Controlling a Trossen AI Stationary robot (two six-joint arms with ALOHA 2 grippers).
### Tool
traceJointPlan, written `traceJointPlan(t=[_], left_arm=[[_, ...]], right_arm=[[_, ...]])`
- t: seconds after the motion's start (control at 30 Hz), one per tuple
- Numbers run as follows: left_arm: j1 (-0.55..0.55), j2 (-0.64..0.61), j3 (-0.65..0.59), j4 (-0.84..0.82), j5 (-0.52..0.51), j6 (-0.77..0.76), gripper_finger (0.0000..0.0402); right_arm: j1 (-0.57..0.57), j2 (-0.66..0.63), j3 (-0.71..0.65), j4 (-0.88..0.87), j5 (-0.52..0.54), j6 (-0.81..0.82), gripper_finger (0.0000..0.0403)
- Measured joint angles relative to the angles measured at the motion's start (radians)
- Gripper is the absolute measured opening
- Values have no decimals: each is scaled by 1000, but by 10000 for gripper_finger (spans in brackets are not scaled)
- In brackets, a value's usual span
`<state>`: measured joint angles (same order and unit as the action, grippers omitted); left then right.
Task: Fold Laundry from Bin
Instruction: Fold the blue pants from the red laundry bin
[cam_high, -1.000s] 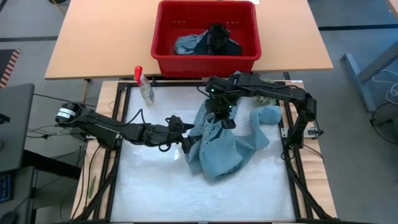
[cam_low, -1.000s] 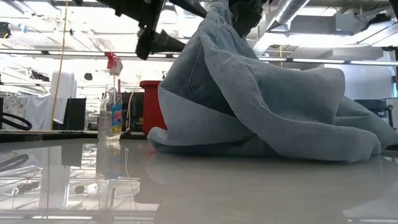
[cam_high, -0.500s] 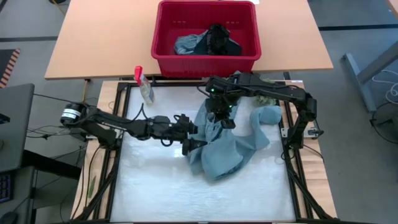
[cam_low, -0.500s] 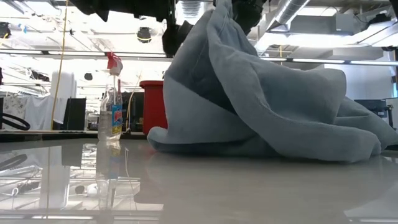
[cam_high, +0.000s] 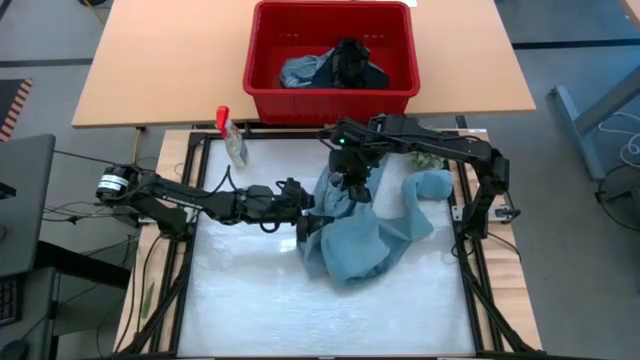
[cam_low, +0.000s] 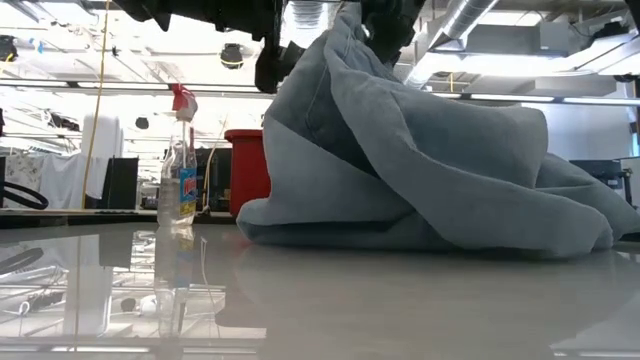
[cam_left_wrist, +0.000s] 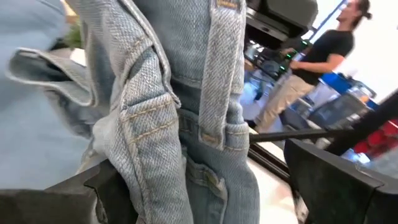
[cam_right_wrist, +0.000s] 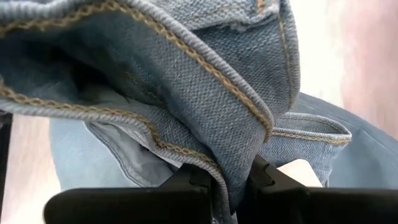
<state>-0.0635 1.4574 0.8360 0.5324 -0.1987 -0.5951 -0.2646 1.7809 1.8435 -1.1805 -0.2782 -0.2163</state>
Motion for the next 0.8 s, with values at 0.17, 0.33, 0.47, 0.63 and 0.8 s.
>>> traceJointPlan(t=[0.17, 0.33, 0.47, 0.63, 0.8], left_arm=[[0, 0, 0, -2, -57, -3, 345], [0, 0, 2, -56, -102, -39, 345], [5, 0, 2, -76, -116, -62, 341], [16, 0, 2, -82, -115, -79, 288], [25, 0, 2, -81, -93, -70, 174]], right_arm=[[0, 0, 0, 9, 21, 53, 52], [2, 0, 0, 17, 23, 67, 52], [12, 0, 0, 21, 23, 69, 52], [25, 0, 0, 26, 22, 39, 52], [35, 0, 0, 34, 23, 7, 87]])
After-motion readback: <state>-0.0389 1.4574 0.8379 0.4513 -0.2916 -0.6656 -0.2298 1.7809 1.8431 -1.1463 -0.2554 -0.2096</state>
